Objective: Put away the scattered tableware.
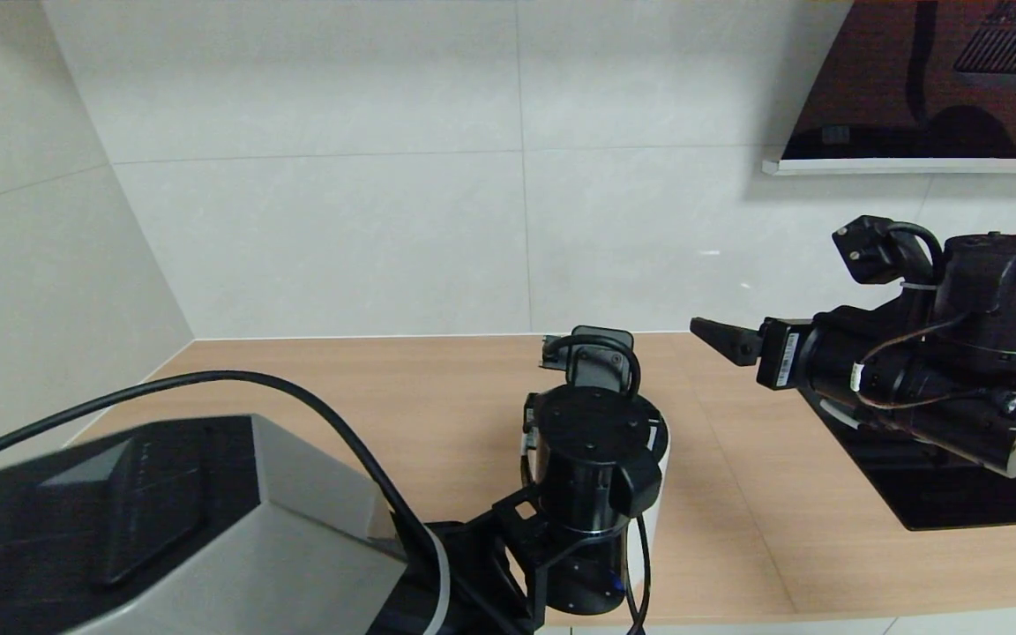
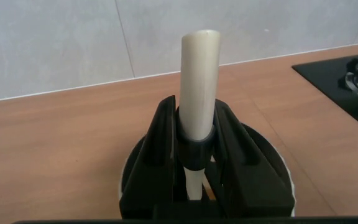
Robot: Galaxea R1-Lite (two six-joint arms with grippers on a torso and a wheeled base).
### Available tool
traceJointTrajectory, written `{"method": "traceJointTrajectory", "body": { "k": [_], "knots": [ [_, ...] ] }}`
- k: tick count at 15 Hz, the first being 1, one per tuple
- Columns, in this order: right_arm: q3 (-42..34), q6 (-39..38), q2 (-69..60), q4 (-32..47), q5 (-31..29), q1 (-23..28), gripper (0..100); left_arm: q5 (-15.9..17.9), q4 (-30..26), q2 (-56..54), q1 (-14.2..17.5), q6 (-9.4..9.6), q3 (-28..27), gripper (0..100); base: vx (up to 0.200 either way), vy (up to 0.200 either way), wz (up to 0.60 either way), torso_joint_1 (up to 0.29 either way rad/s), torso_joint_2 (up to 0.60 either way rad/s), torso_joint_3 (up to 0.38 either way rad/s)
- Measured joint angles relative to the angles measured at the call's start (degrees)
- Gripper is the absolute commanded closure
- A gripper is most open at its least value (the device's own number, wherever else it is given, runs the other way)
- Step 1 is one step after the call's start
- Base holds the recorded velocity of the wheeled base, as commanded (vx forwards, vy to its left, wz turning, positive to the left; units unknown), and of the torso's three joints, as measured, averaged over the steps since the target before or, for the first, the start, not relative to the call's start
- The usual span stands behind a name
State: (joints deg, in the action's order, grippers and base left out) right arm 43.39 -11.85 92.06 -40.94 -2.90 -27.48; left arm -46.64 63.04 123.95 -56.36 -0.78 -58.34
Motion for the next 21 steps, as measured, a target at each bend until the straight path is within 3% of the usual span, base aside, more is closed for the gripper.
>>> {"method": "traceJointTrajectory", "body": {
  "k": [1,13,17,21],
  "knots": [
    [0.00,0.00,0.07,0.00,-0.05,0.00,0,0.00,0.00,0.09,0.00,0.02,-0.02,0,0.000,0.000,0.00,0.000,0.00,0.000],
    [0.07,-0.13,0.05,-0.11,-0.38,-0.33,0,0.85,2.24,-2.86,0.10,0.18,2.04,0,0.000,0.000,0.00,0.000,0.00,0.000],
    [0.11,-0.02,-0.85,-0.17,-0.68,-0.28,0,6.50,1.58,-13.97,0.44,0.38,7.02,0,0.000,0.000,0.00,0.000,0.00,0.000],
    [0.18,0.46,-3.29,-0.17,-1.77,-0.17,0,14.73,-4.79,-28.86,1.34,0.46,12.84,0,0.000,0.000,0.00,0.000,0.00,0.000]
  ]
}}
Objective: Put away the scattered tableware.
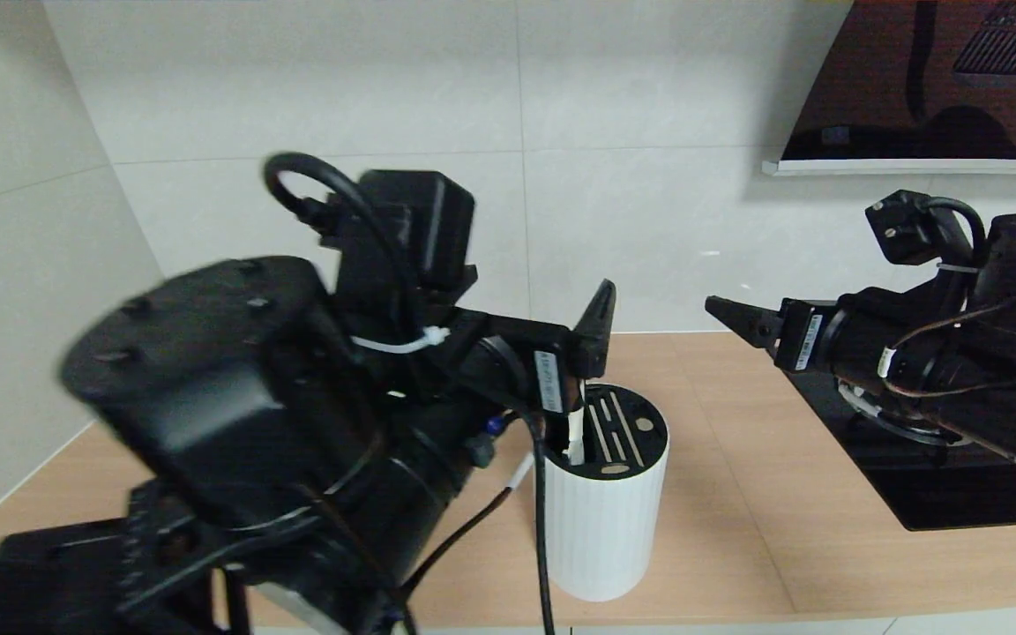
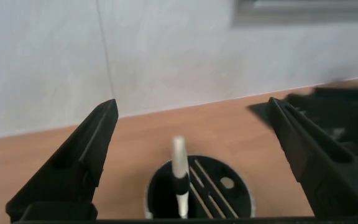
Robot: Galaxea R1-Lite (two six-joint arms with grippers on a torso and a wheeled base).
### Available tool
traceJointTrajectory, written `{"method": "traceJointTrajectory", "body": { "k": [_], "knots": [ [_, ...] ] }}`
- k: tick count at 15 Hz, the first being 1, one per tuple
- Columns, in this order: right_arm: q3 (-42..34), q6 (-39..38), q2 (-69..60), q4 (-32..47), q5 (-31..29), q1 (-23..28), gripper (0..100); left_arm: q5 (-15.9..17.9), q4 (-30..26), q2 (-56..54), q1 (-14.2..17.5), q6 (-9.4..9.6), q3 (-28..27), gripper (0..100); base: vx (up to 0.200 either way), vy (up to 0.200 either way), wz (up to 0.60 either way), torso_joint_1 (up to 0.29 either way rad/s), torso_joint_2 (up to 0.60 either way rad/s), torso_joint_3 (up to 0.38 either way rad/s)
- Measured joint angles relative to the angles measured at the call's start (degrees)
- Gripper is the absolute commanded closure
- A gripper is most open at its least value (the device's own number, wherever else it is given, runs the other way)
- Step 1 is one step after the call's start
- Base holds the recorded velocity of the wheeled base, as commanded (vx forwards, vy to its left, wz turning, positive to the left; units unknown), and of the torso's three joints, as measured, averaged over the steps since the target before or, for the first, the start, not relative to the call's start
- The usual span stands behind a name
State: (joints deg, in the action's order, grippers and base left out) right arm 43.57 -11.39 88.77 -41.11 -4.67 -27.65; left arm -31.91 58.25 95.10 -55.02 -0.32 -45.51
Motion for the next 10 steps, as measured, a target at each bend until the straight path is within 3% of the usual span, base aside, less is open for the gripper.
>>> {"method": "traceJointTrajectory", "body": {
  "k": [3,5,8,10],
  "knots": [
    [-1.29,2.47,-7.41,0.17,-0.22,-0.02,0,7.69,-8.98,-13.81,2.67,0.18,3.97,0,0.000,0.000,0.00,0.000,0.00,0.000],
    [-4.24,5.29,-14.36,0.46,-0.34,0.11,0,12.40,-17.52,-23.21,7.36,0.21,7.50,0,0.000,0.000,0.00,0.000,0.00,0.000],
    [-9.64,7.73,-27.06,1.45,-0.66,2.18,0,15.52,-32.39,-38.29,15.32,0.39,10.84,0,0.000,0.000,0.00,0.000,0.00,0.000],
    [-13.31,8.35,-36.57,6.24,-0.83,4.80,0,16.51,-41.45,-48.21,21.57,1.76,11.93,0,0.000,0.000,0.00,0.000,0.00,0.000]
  ]
}}
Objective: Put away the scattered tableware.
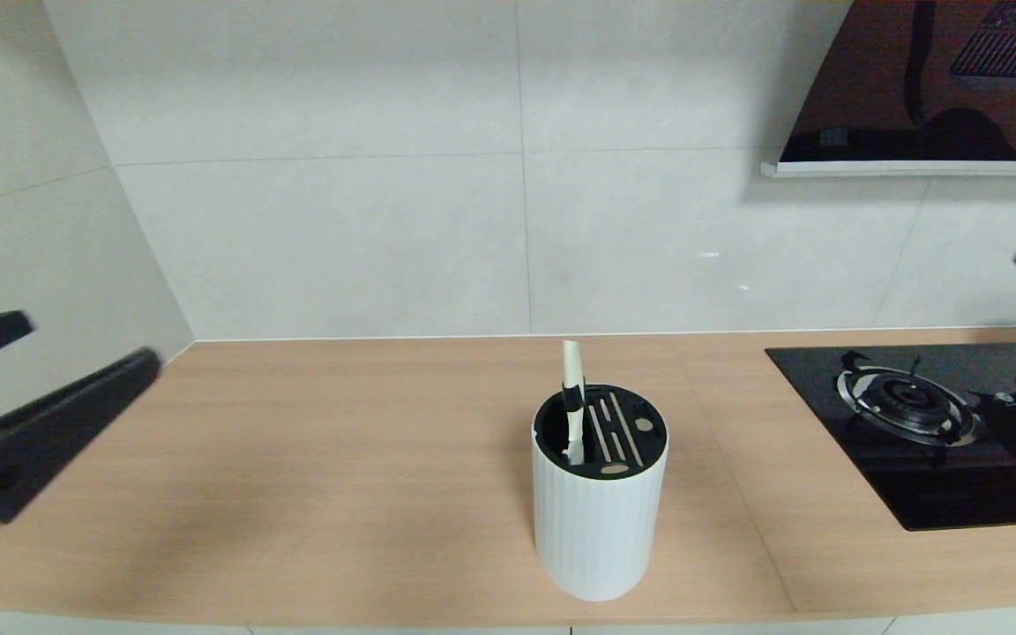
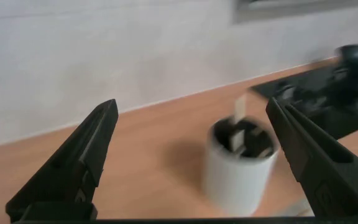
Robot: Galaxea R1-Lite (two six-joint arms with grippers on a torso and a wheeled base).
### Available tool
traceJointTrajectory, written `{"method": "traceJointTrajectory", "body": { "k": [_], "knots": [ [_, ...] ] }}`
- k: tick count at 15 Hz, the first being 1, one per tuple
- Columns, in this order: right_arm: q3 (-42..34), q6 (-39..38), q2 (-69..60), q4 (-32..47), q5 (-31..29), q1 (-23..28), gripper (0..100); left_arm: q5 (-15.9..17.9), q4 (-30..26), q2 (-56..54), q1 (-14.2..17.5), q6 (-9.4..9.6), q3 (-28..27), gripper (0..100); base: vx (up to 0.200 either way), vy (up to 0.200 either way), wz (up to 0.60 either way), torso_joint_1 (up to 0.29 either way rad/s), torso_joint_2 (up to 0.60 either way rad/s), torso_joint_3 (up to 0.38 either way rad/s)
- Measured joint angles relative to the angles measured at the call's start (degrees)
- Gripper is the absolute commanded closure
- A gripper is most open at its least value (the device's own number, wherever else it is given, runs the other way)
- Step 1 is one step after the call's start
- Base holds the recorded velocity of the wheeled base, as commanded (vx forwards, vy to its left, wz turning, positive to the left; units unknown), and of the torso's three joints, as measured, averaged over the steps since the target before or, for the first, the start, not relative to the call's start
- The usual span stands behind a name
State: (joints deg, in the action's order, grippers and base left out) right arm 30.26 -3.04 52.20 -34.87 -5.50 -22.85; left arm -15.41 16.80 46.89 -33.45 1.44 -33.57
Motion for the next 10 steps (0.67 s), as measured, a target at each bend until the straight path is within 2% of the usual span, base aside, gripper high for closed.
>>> {"method": "traceJointTrajectory", "body": {
  "k": [3,6,8,10],
  "knots": [
    [-3.19,0.37,-14.97,14.34,0.06,4.99,0,0.57,-10.15,-13.37,9.01,3.23,0.96,0,0.000,0.000,0.00,0.000,0.00,0.000],
    [-4.07,1.78,-29.57,26.20,0.20,11.45,0,1.05,-18.63,-25.44,16.34,5.97,1.49,0,0.000,0.000,0.00,0.000,0.00,0.000],
    [-4.33,3.50,-38.21,32.82,-0.09,14.42,0,1.78,-23.17,-32.78,20.50,6.66,1.60,0,0.000,0.000,0.00,0.000,0.00,0.000],
    [-4.40,4.60,-43.25,35.27,-0.77,17.88,0,1.54,-25.20,-37.66,24.17,6.39,1.63,0,0.000,0.000,0.00,0.000,0.00,0.000]
  ]
}}
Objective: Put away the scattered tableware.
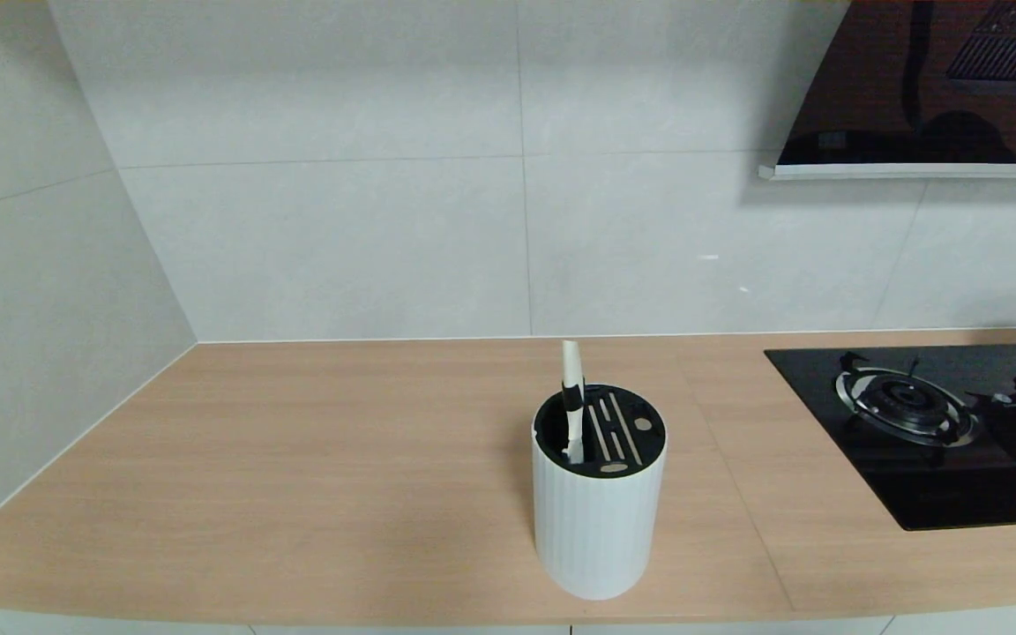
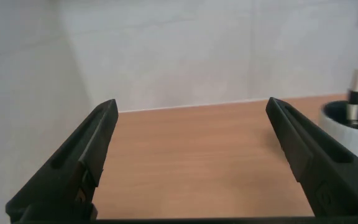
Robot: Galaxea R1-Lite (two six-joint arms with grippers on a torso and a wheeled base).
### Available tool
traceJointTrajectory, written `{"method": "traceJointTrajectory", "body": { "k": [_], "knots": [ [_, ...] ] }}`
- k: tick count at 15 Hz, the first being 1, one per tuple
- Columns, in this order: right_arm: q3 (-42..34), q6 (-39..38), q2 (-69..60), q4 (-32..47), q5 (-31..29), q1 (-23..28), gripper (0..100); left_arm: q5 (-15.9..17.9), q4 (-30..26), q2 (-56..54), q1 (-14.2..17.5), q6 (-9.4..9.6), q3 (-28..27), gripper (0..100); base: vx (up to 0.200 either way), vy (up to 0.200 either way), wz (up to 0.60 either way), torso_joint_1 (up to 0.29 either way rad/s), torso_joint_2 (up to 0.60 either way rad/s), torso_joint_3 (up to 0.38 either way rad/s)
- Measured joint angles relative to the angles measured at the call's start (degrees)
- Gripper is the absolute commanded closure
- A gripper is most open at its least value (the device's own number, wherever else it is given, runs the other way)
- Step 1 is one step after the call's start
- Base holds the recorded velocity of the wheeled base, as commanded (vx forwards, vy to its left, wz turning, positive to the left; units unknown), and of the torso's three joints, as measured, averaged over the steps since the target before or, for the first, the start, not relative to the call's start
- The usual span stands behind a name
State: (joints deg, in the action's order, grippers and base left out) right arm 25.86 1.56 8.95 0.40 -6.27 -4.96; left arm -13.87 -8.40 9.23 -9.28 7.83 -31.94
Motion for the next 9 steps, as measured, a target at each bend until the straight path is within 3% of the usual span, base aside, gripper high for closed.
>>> {"method": "traceJointTrajectory", "body": {
  "k": [3,5,7,9],
  "knots": [
    [-1.38,0.38,-5.78,2.17,1.43,4.50,0,-1.10,-0.27,-3.12,3.41,-1.21,0.16,0,0.000,0.000,0.00,0.000,0.00,0.000],
    [-3.62,0.35,-7.68,2.44,0.48,5.14,0,1.04,-0.51,-5.29,6.56,-0.59,1.87,0,0.000,0.000,0.00,0.000,0.00,0.000],
    [-8.06,0.32,-8.44,1.97,0.48,5.38,0,2.95,-0.88,-7.63,8.24,-0.11,6.51,0,0.000,0.000,0.00,0.000,0.00,0.000],
    [-13.35,0.29,-8.74,0.50,0.68,5.38,0,3.67,-0.74,-8.70,8.87,-1.13,11.15,0,0.000,0.000,0.00,0.000,0.00,0.000]
  ]
}}
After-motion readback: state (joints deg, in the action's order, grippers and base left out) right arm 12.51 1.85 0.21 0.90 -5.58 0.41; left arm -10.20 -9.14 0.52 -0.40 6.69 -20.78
